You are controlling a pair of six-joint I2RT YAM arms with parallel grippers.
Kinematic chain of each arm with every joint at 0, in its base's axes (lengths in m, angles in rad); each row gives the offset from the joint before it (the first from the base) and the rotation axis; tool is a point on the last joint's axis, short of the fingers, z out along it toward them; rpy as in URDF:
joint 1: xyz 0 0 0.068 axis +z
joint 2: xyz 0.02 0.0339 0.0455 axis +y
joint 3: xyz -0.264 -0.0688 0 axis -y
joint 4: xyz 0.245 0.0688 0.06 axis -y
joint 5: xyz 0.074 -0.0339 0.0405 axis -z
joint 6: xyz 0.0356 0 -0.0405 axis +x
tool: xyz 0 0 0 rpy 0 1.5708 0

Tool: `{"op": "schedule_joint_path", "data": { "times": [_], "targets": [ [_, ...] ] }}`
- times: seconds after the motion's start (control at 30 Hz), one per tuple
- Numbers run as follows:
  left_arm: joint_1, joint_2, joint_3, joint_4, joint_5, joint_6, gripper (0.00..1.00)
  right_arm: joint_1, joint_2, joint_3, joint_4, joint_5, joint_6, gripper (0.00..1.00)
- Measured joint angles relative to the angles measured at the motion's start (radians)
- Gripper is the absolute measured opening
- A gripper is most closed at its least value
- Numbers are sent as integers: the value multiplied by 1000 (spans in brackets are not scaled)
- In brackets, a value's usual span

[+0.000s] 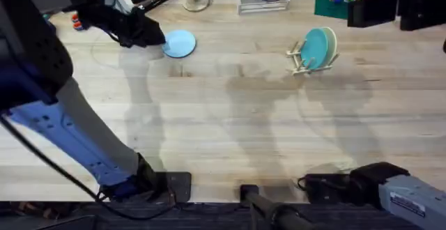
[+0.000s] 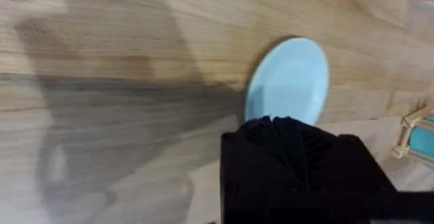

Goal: Pick up the plates from the table one by one and place each into a slot on the dish rack.

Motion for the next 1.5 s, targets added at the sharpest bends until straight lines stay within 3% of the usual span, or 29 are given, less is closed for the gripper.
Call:
{"op": "schedule_joint_path", "data": {
  "times": [0.13,0.63,1.03,1.5],
  "targets": [
    [4,64,9,2,24,-4,41,0,0,0,0,0,0,995],
    [6,79,23,4,31,-7,40,0,0,0,46,-13,0,995],
    [6,79,23,5,30,-7,40,8,117,0,259,-243,82,994],
    [6,79,23,5,30,-7,40,120,348,0,508,-439,225,995]
  ]
}}
